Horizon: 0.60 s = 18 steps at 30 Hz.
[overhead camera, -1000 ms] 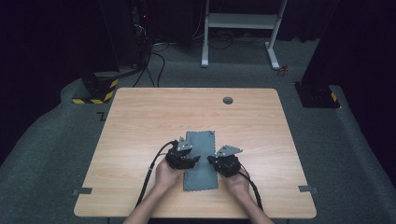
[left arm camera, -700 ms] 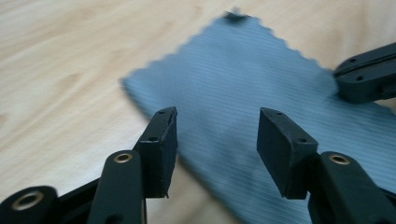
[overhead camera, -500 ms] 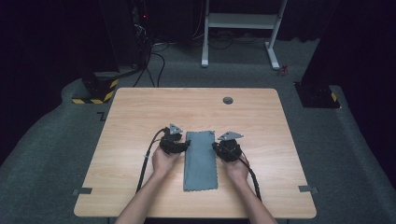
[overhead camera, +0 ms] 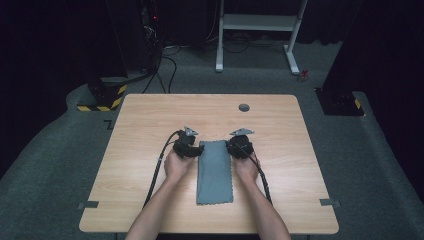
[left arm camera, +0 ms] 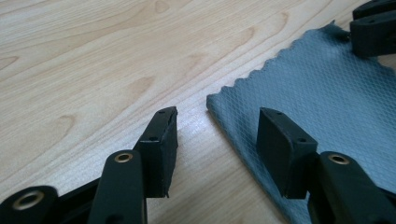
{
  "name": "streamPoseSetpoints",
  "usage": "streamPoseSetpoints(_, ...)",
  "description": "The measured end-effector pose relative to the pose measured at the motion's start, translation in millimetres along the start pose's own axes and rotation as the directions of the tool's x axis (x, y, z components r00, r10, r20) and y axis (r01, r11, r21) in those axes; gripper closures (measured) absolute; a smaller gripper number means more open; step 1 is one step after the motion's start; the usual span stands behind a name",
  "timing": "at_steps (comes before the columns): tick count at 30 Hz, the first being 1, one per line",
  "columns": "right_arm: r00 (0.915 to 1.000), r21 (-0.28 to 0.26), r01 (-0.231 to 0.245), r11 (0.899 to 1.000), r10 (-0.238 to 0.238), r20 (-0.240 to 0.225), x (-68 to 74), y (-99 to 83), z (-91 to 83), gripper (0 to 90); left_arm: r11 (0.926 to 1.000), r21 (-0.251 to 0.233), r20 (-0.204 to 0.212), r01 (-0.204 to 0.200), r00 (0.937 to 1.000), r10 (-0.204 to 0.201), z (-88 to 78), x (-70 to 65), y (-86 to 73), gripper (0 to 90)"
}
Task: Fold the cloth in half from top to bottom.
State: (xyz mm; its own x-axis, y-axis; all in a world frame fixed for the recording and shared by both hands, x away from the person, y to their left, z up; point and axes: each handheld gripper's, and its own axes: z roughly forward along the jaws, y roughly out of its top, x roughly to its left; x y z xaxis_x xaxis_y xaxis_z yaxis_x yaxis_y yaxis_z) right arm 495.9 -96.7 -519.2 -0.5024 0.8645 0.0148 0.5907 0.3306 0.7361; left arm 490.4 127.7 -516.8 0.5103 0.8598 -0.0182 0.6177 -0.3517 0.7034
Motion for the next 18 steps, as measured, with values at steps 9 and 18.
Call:
streamPoseSetpoints(9, 0.9983, -0.007, -0.058, 0.998, 0.058, -0.007, -13.3, 7.0, 2.0, 75.7, 0.9987, -0.011, -0.004, 0.05, 0.9988, -0.05, 2.5, 4.1, 2.3, 50.7)
streamPoseSetpoints(18, 0.9998, 0.028, -0.017, 0.999, 0.017, 0.005, -5.3, 10.7, 12.0, 68.5, 0.9997, 0.022, -0.006, 0.01, 0.9999, -0.01, 6.3, -2.4, 9.8, 53.9)
